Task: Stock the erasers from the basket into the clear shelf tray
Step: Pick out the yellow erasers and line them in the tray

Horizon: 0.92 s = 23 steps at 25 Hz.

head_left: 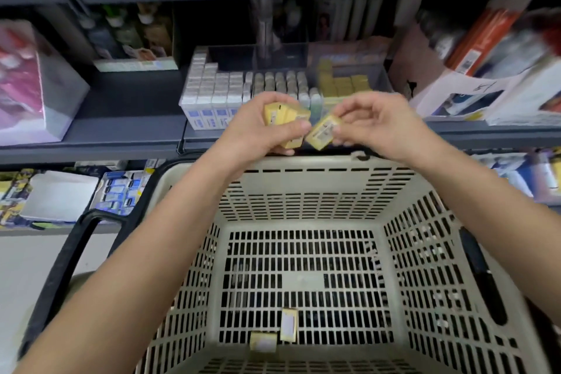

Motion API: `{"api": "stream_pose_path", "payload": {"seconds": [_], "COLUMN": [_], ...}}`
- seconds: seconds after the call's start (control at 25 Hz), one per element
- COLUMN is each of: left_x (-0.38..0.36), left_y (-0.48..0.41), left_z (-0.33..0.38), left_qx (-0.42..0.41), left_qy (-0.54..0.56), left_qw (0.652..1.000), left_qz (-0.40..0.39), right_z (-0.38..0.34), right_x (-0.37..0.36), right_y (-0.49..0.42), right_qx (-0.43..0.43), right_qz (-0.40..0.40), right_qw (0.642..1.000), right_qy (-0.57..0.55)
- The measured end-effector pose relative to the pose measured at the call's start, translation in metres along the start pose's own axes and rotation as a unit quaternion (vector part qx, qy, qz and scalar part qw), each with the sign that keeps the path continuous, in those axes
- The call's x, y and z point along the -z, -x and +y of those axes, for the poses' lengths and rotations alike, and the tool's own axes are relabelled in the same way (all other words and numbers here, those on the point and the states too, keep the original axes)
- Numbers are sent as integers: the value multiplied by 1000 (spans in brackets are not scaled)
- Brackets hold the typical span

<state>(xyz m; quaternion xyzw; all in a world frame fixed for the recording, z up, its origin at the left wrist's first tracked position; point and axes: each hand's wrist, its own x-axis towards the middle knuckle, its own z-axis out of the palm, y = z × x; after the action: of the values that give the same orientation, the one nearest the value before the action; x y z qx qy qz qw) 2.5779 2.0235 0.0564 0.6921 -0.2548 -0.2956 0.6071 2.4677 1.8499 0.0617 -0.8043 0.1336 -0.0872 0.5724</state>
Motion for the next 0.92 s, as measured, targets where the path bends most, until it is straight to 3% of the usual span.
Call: {"api": "stream_pose_path", "payload": {"seconds": [0.16,0.36,0.56,0.92], "left_x": [3,6,8,15], "left_y": [-22,-27,-28,-29], "left_z": [-3,-20,-24,-25], "left_qx": [-3,16,15,11], "left_qy": [-6,5,27,-2], "left_qw": [998,996,995,996], "left_qz": [64,90,93,87], "right_z": [6,24,28,35], "right_x": [29,44,40,32], "right_y": [-62,-129,-160,-174], "right_qx": [43,74,73,14], "right_qz": [149,209,141,37], "right_qw": [984,940,924,928], "right_qy": [83,258,348,371]}}
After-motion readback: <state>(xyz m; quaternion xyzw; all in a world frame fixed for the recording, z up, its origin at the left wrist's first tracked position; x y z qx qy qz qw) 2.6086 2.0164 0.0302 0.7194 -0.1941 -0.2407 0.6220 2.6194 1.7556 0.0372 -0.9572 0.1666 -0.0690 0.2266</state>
